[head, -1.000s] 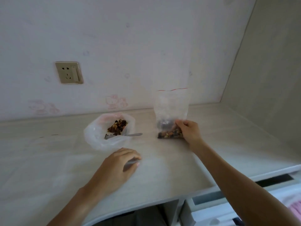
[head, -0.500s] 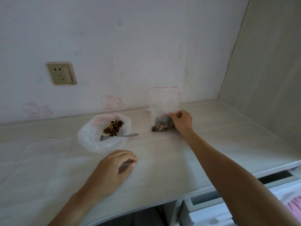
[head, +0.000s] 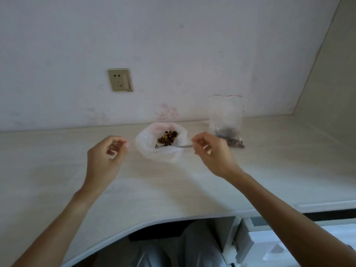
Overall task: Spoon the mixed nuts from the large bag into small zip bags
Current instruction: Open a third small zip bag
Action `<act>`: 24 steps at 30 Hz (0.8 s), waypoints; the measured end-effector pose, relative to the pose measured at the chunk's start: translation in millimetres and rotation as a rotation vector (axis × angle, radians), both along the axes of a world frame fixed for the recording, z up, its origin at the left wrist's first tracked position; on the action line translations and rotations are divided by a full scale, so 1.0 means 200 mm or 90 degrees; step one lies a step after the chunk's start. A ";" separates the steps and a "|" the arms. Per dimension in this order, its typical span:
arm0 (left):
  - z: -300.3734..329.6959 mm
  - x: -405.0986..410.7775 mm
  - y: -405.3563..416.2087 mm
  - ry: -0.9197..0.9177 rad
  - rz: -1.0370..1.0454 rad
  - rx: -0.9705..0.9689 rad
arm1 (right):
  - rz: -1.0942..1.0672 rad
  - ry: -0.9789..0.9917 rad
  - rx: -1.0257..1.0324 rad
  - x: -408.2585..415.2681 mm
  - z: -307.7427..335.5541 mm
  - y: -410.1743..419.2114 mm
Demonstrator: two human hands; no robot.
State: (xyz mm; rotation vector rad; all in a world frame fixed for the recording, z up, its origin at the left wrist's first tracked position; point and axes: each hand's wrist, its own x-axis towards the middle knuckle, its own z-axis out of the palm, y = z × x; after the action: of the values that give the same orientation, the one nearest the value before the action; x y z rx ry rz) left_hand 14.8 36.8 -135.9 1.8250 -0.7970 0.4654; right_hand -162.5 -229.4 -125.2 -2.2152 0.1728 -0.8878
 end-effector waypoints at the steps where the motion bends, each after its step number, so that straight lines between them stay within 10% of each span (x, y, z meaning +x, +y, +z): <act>1: 0.00 0.07 0.05 0.021 0.052 0.004 | 0.057 0.037 -0.074 -0.02 -0.02 0.06; 7: -0.10 0.35 0.29 0.211 0.363 0.329 | 0.244 0.150 -0.439 0.00 -0.15 0.29; 11: -0.19 0.37 0.33 0.236 0.439 0.482 | 0.203 0.112 -0.331 0.03 -0.23 0.30; 24: -0.09 0.17 0.32 0.155 0.246 -0.138 | 0.188 0.162 -0.110 0.06 -0.24 0.28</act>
State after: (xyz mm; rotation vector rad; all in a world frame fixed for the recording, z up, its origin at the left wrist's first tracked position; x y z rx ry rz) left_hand 48.6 100.4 -154.5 1.7900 -0.2163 0.5390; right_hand -151.3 -172.4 -173.5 -2.4292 -0.1160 -0.4743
